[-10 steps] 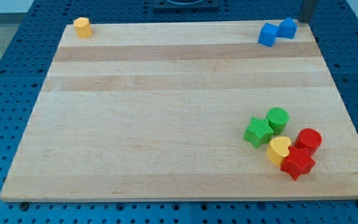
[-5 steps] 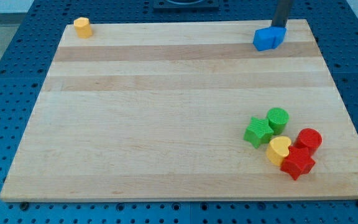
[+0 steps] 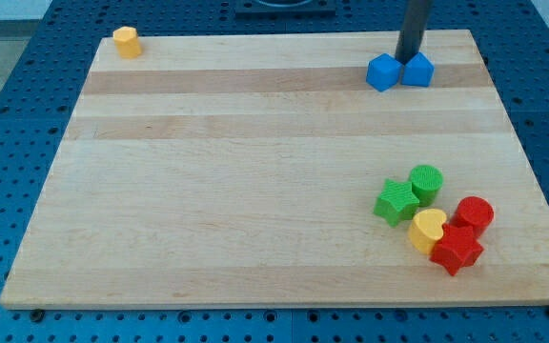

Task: Move the blue triangle towards the group of blocks

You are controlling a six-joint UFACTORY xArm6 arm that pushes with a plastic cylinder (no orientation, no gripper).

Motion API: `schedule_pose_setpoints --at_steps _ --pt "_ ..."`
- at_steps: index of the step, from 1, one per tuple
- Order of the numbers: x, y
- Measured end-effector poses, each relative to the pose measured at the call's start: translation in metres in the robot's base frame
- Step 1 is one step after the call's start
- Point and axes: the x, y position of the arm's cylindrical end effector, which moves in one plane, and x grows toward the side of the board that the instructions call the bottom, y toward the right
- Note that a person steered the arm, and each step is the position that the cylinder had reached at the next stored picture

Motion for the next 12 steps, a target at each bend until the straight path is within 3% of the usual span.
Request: schedule_pose_setpoints --at_steps 3,9,12 --pt "0.006 0.032" --pt "0.063 -0.050" --pt "0.122 -0.050"
